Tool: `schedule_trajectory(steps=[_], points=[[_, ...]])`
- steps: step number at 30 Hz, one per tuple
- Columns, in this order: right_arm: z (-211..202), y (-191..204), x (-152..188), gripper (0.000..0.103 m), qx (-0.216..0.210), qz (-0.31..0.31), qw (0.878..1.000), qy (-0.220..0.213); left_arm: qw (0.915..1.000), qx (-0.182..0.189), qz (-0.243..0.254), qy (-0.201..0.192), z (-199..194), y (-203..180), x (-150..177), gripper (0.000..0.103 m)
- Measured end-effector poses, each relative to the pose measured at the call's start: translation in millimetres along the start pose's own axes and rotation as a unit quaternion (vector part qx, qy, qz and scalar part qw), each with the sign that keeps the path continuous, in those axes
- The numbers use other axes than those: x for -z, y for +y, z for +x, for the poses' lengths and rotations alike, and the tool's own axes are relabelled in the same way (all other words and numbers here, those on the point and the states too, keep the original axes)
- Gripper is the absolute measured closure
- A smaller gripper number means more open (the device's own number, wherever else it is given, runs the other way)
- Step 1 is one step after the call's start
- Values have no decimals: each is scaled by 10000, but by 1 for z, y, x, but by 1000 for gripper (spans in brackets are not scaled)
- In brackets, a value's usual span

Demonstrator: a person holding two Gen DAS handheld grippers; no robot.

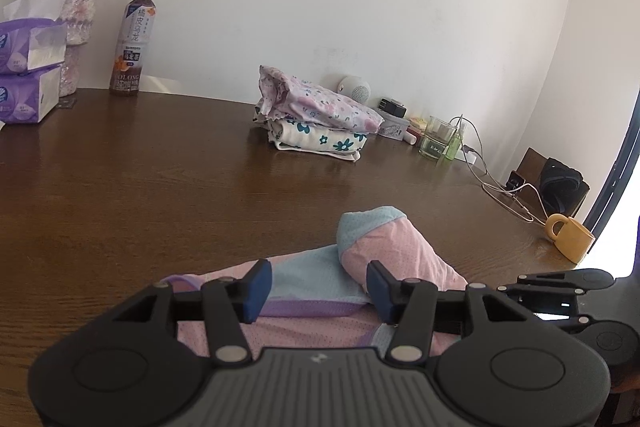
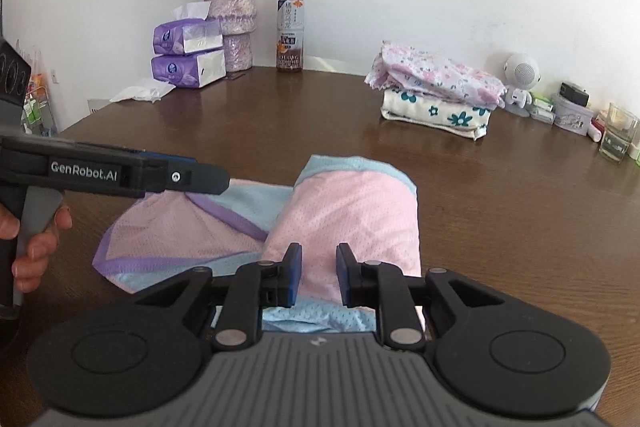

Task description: Fold clothes

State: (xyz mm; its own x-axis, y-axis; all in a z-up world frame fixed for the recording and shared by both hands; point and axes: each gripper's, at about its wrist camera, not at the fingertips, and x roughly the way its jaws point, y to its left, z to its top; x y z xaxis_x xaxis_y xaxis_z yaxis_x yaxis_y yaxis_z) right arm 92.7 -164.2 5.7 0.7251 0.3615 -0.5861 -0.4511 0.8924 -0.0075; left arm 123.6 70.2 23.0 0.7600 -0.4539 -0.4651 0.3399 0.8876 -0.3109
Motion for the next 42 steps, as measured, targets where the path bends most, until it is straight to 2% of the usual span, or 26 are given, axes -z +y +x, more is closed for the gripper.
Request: schedule_trajectory(steps=[4,5,7,8,12,16,18,19,20,24,29,32,36,40,42], points=[[-8,-2,2,84,-189,106,9996,-153,10000,-2,-55,-17,0,2,1,52],[-13,-6,1,82,-188,173,9994,-238,10000,19,-65,-36,0,1,0,52],[-21,-19,-3,69,-35,360,9985,-400,9999,79,-83,-69,0,-3,-2,52],[-24,-27,-4,68,63,467,9978,-458,9999,128,-61,-82,2,-8,-4,52],[-18,-65,-9,68,117,1097,9927,-484,9991,368,196,-99,12,-35,-14,56],[4,-87,-18,69,-213,1423,9886,-451,9979,361,528,93,38,-67,-24,66],[18,-93,-25,72,-367,1437,9881,-417,9984,216,446,280,57,-72,-26,67],[25,-95,-29,79,-430,1434,9879,-396,9987,143,326,361,66,-70,-26,69],[33,-98,-32,82,-480,1444,9876,-377,9988,96,220,419,72,-68,-25,69],[54,-103,-34,83,-665,1534,9856,-270,9983,21,35,580,86,-57,-19,70],[70,-102,-25,83,-755,1482,9860,-101,9989,112,-60,455,78,-51,-15,70],[60,-106,-22,83,-828,1604,9832,-288,9993,158,-178,280,63,-47,-14,67],[41,-115,-15,75,-943,1848,9768,-521,9995,267,-55,128,48,-52,-14,66],[32,-116,-6,67,-988,1867,9763,-479,9986,420,204,259,47,-64,-5,64],[32,-113,-4,67,-965,1839,9773,-413,9981,422,258,363,50,-65,0,66]])
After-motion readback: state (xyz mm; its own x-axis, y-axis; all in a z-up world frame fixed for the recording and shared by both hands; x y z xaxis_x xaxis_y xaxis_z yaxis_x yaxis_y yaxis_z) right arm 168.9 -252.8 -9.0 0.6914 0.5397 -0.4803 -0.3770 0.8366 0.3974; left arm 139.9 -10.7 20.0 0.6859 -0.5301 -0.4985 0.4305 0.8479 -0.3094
